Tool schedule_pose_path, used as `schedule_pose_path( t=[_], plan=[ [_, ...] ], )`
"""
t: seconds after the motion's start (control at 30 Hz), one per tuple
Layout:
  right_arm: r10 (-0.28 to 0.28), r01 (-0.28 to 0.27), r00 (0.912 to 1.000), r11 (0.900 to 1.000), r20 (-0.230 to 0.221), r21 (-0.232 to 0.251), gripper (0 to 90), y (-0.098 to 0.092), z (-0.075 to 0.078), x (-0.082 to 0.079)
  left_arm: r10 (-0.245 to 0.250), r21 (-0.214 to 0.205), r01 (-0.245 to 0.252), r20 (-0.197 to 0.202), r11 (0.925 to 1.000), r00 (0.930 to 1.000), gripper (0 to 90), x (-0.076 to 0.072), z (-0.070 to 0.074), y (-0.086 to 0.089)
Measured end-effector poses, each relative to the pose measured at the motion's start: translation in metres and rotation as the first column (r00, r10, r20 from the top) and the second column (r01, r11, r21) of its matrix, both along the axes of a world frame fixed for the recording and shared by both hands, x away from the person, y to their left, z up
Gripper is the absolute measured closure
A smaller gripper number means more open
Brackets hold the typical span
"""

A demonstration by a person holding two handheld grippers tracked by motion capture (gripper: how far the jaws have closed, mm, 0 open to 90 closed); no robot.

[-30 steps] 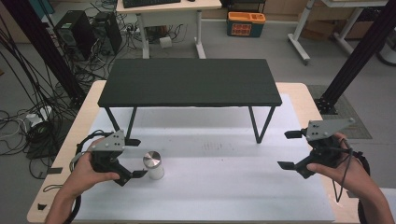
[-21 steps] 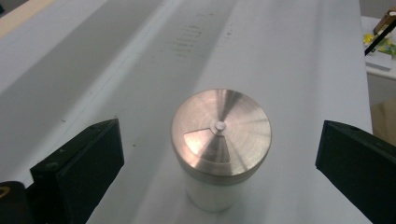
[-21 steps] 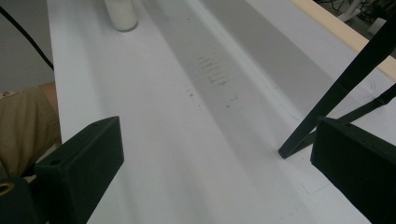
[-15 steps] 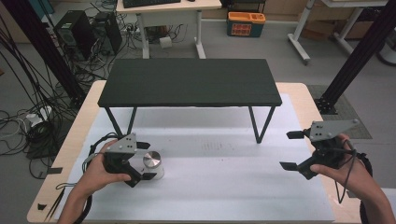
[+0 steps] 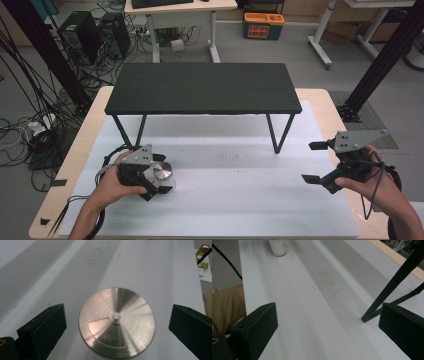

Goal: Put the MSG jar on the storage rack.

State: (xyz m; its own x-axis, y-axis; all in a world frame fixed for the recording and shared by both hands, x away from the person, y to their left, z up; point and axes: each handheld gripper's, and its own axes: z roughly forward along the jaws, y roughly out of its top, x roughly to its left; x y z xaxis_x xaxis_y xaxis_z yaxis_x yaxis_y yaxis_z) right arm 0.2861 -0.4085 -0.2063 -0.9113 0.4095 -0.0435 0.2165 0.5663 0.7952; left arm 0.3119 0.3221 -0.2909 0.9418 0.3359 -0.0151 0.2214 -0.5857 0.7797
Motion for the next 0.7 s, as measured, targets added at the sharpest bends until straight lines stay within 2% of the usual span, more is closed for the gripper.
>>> schedule_pose_path(
  t=[0.17, 0.27, 0.33, 0.4, 0.47, 0.57, 0.7],
  plan=[
    [0.005, -0.005, 1.0000, 1.0000, -0.002, -0.003, 2.2, 0.001, 0.000, 0.000, 0.001, -0.003, -0.001, -0.002, 1.0000, 1.0000, 3.3, 0.001, -0.004, -0.001],
    [0.003, -0.003, 1.0000, 1.0000, 0.002, -0.002, 2.2, 0.000, 0.001, -0.001, 0.002, -0.008, -0.002, 0.002, 1.0000, 1.0000, 8.1, 0.001, -0.006, 0.000],
    [0.004, -0.004, 1.0000, 1.0000, 0.005, -0.002, 2.2, 0.000, 0.001, -0.001, 0.006, -0.009, -0.006, 0.009, 0.9999, 0.9999, 15.2, 0.000, -0.008, 0.002],
    [0.002, -0.002, 0.9999, 1.0000, 0.010, 0.001, 2.2, 0.000, 0.001, -0.002, 0.005, -0.018, -0.005, 0.004, 0.9998, 1.0000, 17.3, 0.001, -0.010, 0.004],
    [0.002, -0.002, 0.9999, 1.0000, 0.011, 0.004, 2.2, -0.001, 0.001, -0.002, 0.011, -0.028, -0.011, 0.010, 0.9995, 0.9999, 23.2, 0.000, -0.013, 0.007],
    [0.003, -0.003, 0.9999, 1.0000, 0.011, 0.005, 2.2, -0.001, 0.001, -0.002, 0.015, -0.033, -0.015, 0.013, 0.9993, 0.9998, 37.4, -0.001, -0.015, 0.009],
    [0.003, -0.003, 0.9999, 1.0000, 0.011, 0.007, 2.2, 0.000, 0.000, -0.002, 0.001, -0.031, -0.001, 0.014, 0.9995, 0.9999, 41.7, 0.000, -0.016, 0.009]
  ],
)
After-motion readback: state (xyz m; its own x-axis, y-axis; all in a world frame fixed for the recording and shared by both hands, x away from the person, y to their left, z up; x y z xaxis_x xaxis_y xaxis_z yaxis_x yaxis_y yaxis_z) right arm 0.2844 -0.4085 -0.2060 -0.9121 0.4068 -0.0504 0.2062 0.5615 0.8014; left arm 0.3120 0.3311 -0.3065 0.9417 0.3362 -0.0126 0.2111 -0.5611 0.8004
